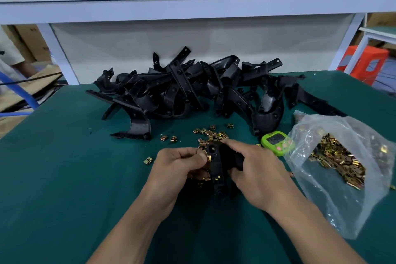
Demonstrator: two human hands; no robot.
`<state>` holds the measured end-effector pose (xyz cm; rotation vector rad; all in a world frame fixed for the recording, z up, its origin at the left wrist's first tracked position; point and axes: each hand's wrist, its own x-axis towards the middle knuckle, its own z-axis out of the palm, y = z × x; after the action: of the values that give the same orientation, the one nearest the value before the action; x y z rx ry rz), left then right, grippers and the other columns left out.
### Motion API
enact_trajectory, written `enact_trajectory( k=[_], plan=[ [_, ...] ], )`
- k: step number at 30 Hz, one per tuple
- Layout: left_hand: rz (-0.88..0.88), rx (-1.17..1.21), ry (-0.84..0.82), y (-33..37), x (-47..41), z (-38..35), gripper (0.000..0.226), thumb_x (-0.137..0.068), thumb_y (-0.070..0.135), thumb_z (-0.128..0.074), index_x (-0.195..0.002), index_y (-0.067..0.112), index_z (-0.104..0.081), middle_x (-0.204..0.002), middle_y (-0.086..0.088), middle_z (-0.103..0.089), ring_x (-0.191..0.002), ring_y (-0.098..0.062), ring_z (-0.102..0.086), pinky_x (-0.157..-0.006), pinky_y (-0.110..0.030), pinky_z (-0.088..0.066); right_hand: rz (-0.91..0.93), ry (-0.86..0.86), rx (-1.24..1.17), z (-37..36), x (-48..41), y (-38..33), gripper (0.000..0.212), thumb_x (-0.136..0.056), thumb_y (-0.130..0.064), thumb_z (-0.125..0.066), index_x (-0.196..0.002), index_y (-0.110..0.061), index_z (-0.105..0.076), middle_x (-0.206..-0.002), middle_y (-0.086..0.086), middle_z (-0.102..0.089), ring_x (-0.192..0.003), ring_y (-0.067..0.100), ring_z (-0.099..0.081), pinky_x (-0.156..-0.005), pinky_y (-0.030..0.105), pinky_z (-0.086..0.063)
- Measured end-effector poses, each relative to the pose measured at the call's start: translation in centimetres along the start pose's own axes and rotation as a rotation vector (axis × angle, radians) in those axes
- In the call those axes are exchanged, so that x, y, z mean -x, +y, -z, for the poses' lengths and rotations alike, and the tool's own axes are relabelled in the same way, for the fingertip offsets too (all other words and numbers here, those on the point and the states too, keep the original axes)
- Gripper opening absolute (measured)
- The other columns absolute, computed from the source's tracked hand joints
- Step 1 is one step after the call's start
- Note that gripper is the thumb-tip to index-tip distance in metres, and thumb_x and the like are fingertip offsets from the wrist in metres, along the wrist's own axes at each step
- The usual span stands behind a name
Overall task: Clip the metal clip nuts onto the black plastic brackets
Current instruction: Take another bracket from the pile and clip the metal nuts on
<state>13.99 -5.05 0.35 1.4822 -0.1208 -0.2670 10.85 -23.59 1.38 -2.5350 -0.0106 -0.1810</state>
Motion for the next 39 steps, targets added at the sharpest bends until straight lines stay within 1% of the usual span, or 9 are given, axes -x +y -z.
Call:
enact_trajectory(
  k=[4, 8, 14, 23, 28, 30, 33, 35, 39],
  plan=[
    [-0.012, -0.024, 0.009, 0.0, 0.1, -0.1, 0.023, -0.093, 0.006, -0.069, -0.072, 0.011, -0.078, -0.075, -0.01, -0.073, -0.065, -0.016, -0.065, -0.063, -0.021, -0.053, 0.023, 0.026, 0.032, -0.2, 0.2, -0.2, 0.06, -0.087, -0.012, -0.066, -0.135, -0.046, -0.053, -0.062, -0.016, -0.055, -0.068, 0.014, -0.059, -0.069, 0.035, -0.053],
    [0.011, -0.009, 0.052, -0.2, 0.1, -0.3, 0.018, -0.093, 0.008, -0.07, -0.077, 0.008, -0.08, -0.076, -0.012, -0.075, -0.063, -0.017, -0.066, -0.062, -0.022, -0.055, 0.023, 0.046, 0.035, -0.4, 0.3, -0.4, 0.061, -0.088, -0.013, -0.067, -0.137, -0.045, -0.052, -0.086, -0.013, -0.068, -0.081, 0.017, -0.065, -0.078, 0.038, -0.056],
    [-0.004, -0.125, 0.086, -0.7, 0.1, -0.7, 0.019, -0.091, 0.009, -0.073, -0.073, 0.013, -0.079, -0.073, -0.011, -0.075, -0.062, -0.017, -0.067, -0.062, -0.026, -0.057, 0.018, 0.041, 0.082, -0.5, 0.5, -0.5, 0.06, -0.087, -0.014, -0.067, -0.137, -0.046, -0.053, -0.092, -0.013, -0.069, -0.086, 0.019, -0.065, -0.078, 0.037, -0.055],
    [-0.063, -0.097, 0.104, -0.6, 0.2, -1.4, 0.011, -0.086, 0.01, -0.078, -0.079, 0.018, -0.081, -0.075, -0.008, -0.077, -0.066, -0.016, -0.069, -0.063, -0.024, -0.056, -0.017, 0.083, 0.088, -0.5, 0.2, 0.0, 0.06, -0.086, -0.018, -0.068, -0.137, -0.047, -0.052, -0.1, -0.012, -0.07, -0.09, 0.021, -0.065, -0.076, 0.037, -0.055],
    [-0.153, -0.313, 0.022, -1.0, 0.5, -1.8, 0.016, -0.087, 0.02, -0.076, -0.092, 0.034, -0.082, -0.084, 0.009, -0.079, -0.081, -0.009, -0.076, -0.073, -0.027, -0.061, -0.01, 0.175, 0.091, -1.0, -0.1, 0.5, 0.057, -0.086, -0.019, -0.069, -0.133, -0.045, -0.051, -0.109, -0.011, -0.069, -0.095, 0.022, -0.065, -0.07, 0.034, -0.047],
    [-0.182, -0.355, 0.158, -1.0, 0.1, -1.0, 0.019, -0.088, 0.021, -0.076, -0.094, 0.039, -0.081, -0.089, 0.02, -0.078, -0.085, 0.0, -0.073, -0.079, -0.02, -0.058, -0.069, 0.211, 0.071, -0.9, -0.6, 1.2, 0.058, -0.088, -0.021, -0.067, -0.139, -0.043, -0.049, -0.112, -0.007, -0.069, -0.094, 0.025, -0.065, -0.07, 0.033, -0.044],
    [-0.227, -0.634, 0.387, -0.8, -0.6, 1.1, 0.02, -0.089, 0.023, -0.076, -0.098, 0.041, -0.079, -0.097, 0.027, -0.075, -0.092, 0.009, -0.066, -0.077, 0.001, -0.043, -0.148, 0.222, 0.004, -0.5, -1.1, 2.1, 0.059, -0.092, -0.026, -0.066, -0.145, -0.041, -0.045, -0.116, -0.003, -0.07, -0.098, 0.03, -0.063, -0.074, 0.035, -0.046],
    [-0.199, -0.821, 0.354, -1.1, -0.8, 1.9, 0.021, -0.087, 0.031, -0.077, -0.106, 0.038, -0.079, -0.113, 0.025, -0.069, -0.108, 0.005, -0.06, -0.09, -0.007, -0.039, -0.153, 0.209, -0.002, -0.5, -1.1, 2.2, 0.06, -0.093, -0.029, -0.066, -0.147, -0.04, -0.043, -0.121, -0.003, -0.069, -0.101, 0.031, -0.063, -0.077, 0.037, -0.05],
    [-0.23, -0.987, 0.259, -1.9, -1.0, 1.0, 0.016, -0.082, 0.04, -0.08, -0.098, 0.038, -0.081, -0.111, 0.029, -0.065, -0.122, -0.002, -0.048, -0.098, -0.023, -0.03, -0.134, 0.169, 0.026, -0.6, -0.9, 1.7, 0.059, -0.094, -0.031, -0.065, -0.148, -0.041, -0.044, -0.124, -0.005, -0.067, -0.103, 0.028, -0.064, -0.083, 0.039, -0.053]
  ],
)
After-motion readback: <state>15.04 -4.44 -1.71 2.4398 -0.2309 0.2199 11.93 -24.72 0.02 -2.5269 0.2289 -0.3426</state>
